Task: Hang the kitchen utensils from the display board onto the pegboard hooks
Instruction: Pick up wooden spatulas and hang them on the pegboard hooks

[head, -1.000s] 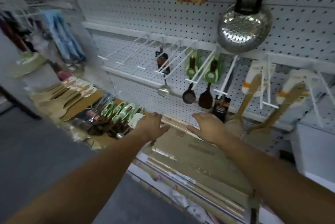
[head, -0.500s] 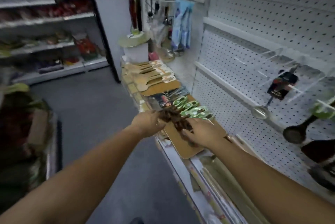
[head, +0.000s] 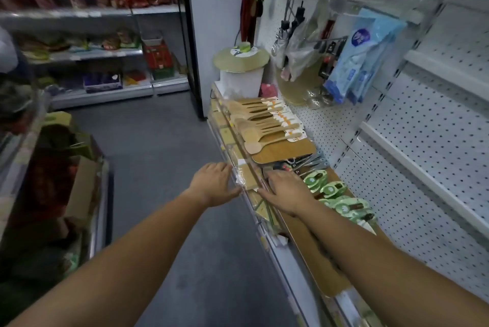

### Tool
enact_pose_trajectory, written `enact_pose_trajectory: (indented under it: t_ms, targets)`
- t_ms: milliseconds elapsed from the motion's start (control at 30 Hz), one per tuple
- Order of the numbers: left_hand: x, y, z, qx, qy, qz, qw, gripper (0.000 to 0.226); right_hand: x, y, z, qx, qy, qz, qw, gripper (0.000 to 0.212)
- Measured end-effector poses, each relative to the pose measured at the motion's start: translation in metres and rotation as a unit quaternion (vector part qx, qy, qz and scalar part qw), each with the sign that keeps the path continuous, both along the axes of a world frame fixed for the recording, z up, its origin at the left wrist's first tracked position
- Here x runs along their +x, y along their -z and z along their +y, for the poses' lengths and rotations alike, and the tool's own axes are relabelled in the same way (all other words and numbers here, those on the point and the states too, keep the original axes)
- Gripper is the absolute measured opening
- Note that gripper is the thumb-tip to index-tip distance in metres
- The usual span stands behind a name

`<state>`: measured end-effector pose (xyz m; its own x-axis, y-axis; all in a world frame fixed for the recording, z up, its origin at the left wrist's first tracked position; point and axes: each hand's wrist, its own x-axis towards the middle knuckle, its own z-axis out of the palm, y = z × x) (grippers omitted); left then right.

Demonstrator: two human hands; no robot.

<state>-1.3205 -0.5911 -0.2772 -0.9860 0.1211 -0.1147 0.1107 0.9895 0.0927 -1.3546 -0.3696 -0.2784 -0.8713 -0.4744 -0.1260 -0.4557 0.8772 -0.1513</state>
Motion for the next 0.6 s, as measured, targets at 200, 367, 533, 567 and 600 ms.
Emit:
enact_pose_trajectory:
  t_ms: [200, 367, 533, 567, 600]
  targets:
    - [-0.086, 0.014, -0.044, -0.004, -0.001, -0.034, 0.999, 0.097, -0.092, 0.019, -0.045, 0.021, -0.018, -0.019, 0.999, 0.085]
    - [-0.167, 0.013, -0.073, 0.003, -0.01, -0.07, 0.997, 0.105, -0.185, 0.023, -0.078, -0.01, -0.02, -0.026, 0.999, 0.086]
    - [-0.242, 0.002, -0.1, 0.004, -0.013, -0.057, 0.998, 0.106, -0.266, 0.015, -0.115, -0.017, -0.03, -0.027, 0.999, 0.087]
    - [-0.256, -0.001, -0.104, 0.009, -0.01, -0.057, 0.998, 0.106, -0.279, 0.015, -0.121, -0.018, -0.028, -0.035, 0.999, 0.088]
    - [-0.269, -0.002, -0.109, 0.014, -0.007, -0.056, 0.998, 0.103, -0.291, 0.017, -0.127, -0.021, -0.024, -0.04, 0.999, 0.088]
